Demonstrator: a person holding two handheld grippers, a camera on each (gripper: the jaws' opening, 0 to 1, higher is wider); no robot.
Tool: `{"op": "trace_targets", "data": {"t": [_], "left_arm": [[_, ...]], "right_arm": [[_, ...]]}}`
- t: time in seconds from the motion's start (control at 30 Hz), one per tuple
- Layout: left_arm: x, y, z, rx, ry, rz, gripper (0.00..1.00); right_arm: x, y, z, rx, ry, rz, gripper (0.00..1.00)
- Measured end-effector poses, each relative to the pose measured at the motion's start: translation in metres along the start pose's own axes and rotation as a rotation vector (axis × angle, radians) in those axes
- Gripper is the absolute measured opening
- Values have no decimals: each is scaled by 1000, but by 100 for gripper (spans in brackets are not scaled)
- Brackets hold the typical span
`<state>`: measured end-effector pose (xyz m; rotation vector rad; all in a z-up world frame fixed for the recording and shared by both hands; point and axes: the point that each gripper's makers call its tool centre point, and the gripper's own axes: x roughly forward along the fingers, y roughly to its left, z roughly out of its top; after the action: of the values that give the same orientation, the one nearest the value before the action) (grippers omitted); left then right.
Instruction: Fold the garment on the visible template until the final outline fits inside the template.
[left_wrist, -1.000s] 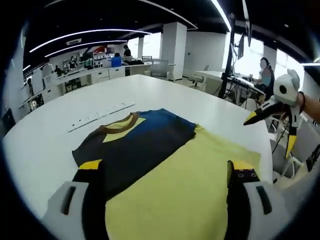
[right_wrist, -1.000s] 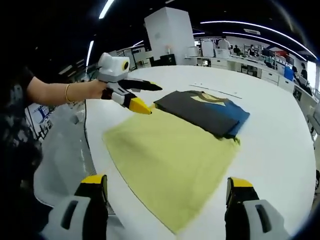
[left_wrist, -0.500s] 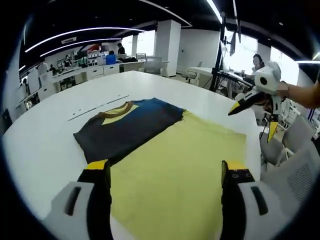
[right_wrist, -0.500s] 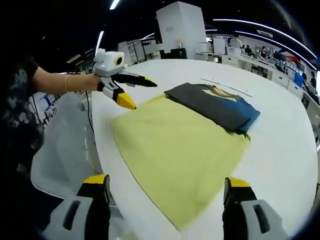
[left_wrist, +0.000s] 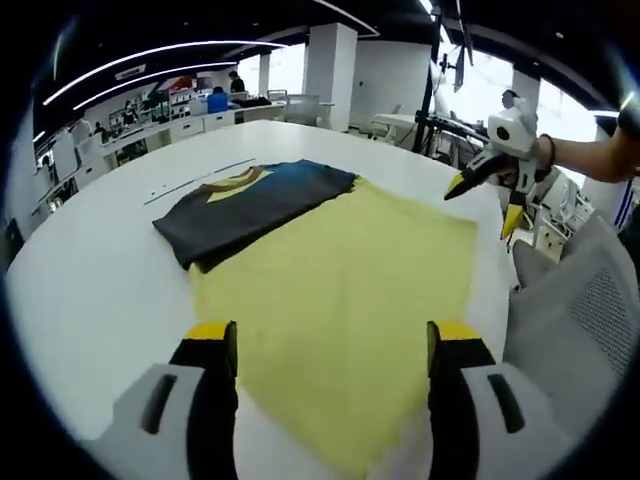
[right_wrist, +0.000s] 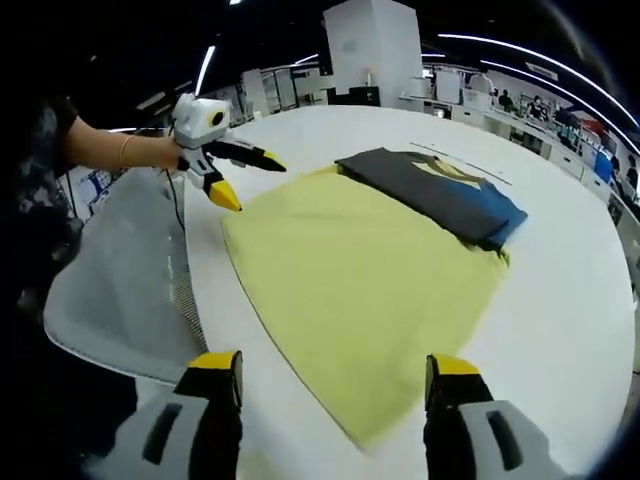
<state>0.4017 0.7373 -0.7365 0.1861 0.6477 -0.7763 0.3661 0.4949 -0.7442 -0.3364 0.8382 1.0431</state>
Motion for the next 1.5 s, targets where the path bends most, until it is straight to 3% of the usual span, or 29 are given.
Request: {"op": "trace_targets", "data": {"t": [0.3,0.53,0.8,1.07,1.3,1.5], "left_arm": [[-3,-11,-22,-11,29,-9,68],[-4,-19,-36,49,77,-12,61],[-6,-27,-50,114,119,-25,53],[-8,-27,-55,155,146,-22,47],[-7,-27,-56,158,158,-32,39],[-6,-29,-54,189,167,-54,27]], "right_arm": [[7,0,-11,21,18,-17,61],[11,2,-17,-27,37,-33,56],[12,-5,-22,-21,43,-55,49],[13,-7,-31,-61,85,-71,43],[11,-17,-30,-57,77,-103,33],[11,-18,-30,-75,85,-111,29]]}}
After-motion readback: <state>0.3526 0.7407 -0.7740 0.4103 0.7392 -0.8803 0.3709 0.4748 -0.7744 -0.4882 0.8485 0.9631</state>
